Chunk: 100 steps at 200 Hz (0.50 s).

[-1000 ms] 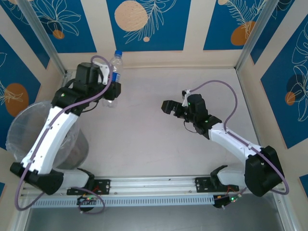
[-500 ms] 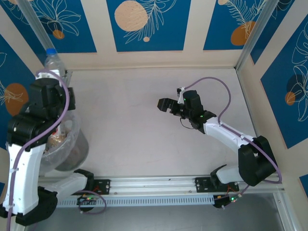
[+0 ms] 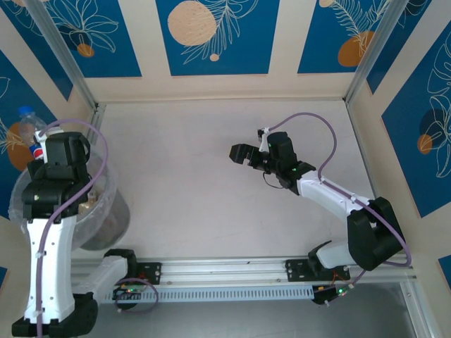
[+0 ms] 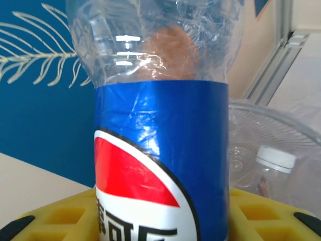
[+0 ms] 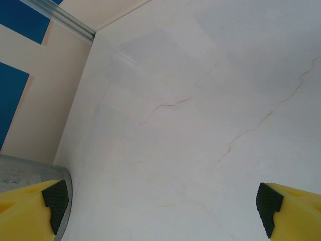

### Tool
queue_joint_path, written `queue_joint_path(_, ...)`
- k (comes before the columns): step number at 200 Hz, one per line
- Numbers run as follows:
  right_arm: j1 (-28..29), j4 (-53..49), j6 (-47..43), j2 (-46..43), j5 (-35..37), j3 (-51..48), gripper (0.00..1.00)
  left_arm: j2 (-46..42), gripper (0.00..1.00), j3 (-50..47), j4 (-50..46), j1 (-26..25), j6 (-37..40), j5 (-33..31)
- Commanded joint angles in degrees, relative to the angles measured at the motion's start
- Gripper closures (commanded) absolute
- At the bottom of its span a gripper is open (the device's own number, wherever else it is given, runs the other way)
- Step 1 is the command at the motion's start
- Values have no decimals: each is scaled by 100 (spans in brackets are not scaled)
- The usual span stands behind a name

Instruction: Put the plastic bottles in the bin

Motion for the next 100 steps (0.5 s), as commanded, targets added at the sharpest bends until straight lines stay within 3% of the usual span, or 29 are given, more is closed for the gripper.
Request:
queue_joint_path(1,-3,44,-48,-47,-101,119,2,-2,51,-389,476,355,68,187)
queue_joint_path(47,-36,38,-126,-76,-69,76,2,-242,51,-1443,1544,781,303,-221)
queue_joint_path(75,-54,11,-175,-41,-78,117,2,-311,47,-1903,1820,1055,342,20)
queue_joint_path(100,-63,11,-193,-1,-135,139,2,-213,31,-1988,1990,1303,313,-180)
